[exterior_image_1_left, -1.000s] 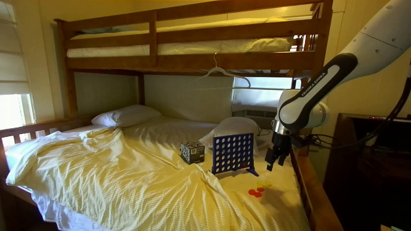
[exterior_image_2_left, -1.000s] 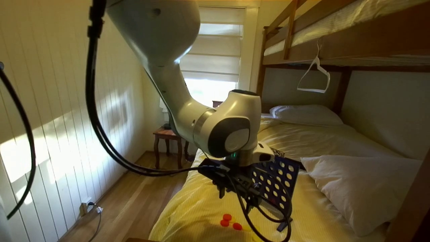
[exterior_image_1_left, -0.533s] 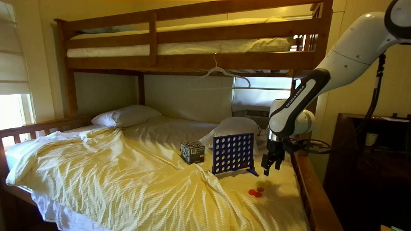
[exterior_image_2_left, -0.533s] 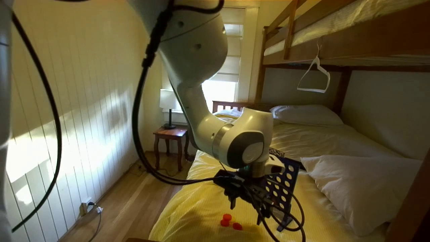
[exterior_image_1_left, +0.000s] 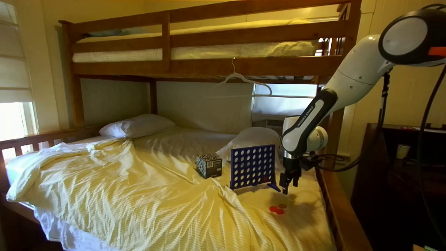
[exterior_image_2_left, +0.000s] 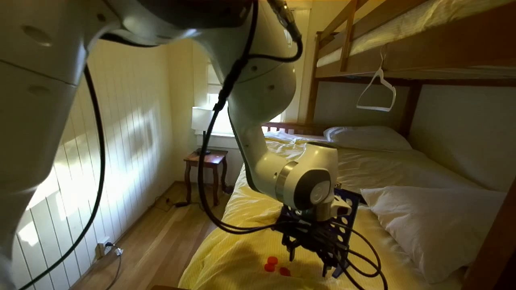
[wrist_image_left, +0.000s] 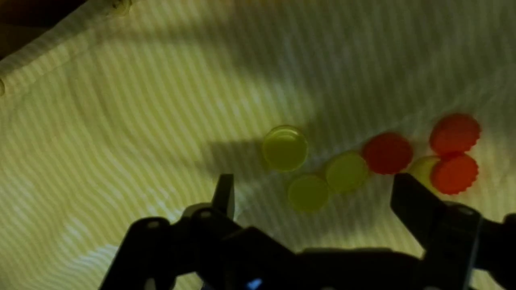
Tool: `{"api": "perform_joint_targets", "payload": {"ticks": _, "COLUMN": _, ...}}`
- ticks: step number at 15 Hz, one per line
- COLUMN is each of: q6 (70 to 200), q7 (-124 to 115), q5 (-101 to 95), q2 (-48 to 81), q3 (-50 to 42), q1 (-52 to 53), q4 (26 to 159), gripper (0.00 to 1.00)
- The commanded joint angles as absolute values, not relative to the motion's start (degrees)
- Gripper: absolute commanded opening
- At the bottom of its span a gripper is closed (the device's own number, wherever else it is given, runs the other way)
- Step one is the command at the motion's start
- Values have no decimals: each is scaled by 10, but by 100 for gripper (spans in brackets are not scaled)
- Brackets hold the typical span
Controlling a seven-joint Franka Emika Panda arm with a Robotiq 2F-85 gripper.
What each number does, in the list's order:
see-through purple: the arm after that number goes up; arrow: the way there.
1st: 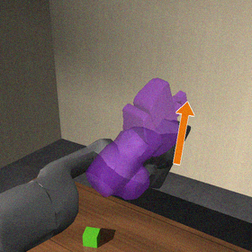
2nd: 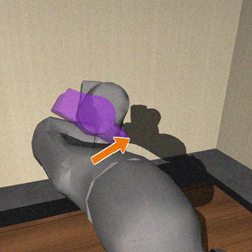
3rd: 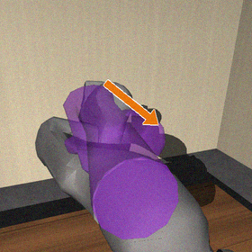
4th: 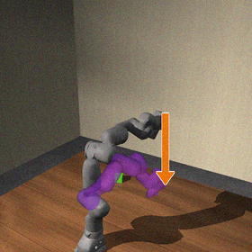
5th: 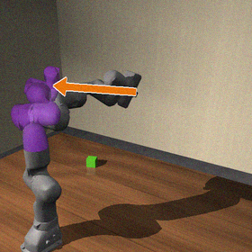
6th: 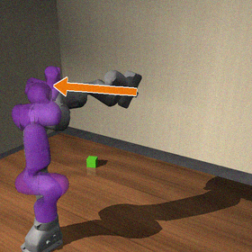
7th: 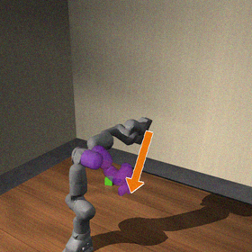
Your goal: Put one yellow circle into the blue platform
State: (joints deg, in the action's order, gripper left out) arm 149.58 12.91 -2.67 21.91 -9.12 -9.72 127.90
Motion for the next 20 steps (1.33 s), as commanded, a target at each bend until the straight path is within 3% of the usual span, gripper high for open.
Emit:
{"api": "perform_joint_targets", "payload": {"ticks": 1, "q6": 1485, "q7": 123, "q5": -60, "q2": 264, "q3": -93, "q1": -99, "q4": 1237, "gripper": 100}}
{"api": "perform_joint_targets", "payload": {"ticks": 12, "q6": 1523, "q7": 152, "q5": -30, "q2": 320, "q3": -49, "q1": -135, "q4": 1206, "gripper": 100}}
{"api": "perform_joint_targets", "payload": {"ticks": 15, "q6": 1535, "q7": 158, "q5": -22, "q2": 324, "q3": -37, "q1": -147, "q4": 1206, "gripper": 92}}
{"api": "perform_joint_targets", "payload": {"ticks": 17, "q6": 1540, "q7": 161, "q5": -19, "q2": 325, "q3": -31, "q1": -154, "q4": 1206, "gripper": 75}}
{"api": "perform_joint_targets", "payload": {"ticks": 20, "q6": 1548, "q7": 166, "q5": -11, "q2": 324, "q3": -21, "q1": -163, "q4": 1206, "gripper": 68}}
